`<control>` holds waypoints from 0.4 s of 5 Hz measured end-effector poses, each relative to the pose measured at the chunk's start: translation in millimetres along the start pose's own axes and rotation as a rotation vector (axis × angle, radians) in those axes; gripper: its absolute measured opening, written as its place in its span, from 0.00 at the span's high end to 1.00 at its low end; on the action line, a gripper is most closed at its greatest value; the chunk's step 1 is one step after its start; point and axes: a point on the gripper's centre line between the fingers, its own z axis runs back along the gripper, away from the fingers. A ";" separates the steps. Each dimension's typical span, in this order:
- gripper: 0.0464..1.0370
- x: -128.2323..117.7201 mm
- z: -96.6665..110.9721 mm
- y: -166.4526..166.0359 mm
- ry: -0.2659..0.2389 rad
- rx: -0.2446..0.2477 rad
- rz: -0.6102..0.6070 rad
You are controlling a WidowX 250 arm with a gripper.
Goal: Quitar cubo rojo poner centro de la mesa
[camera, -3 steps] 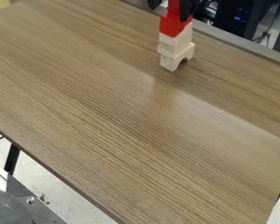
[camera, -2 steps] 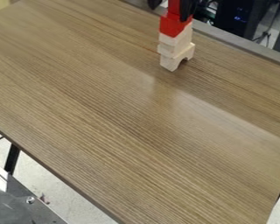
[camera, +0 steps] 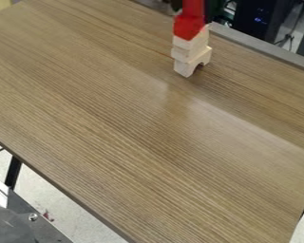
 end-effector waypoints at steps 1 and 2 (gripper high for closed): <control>0.04 7.8 3.9 -0.2 -0.021 -0.007 0.002; 0.09 10.5 2.4 1.6 -0.019 -0.011 0.001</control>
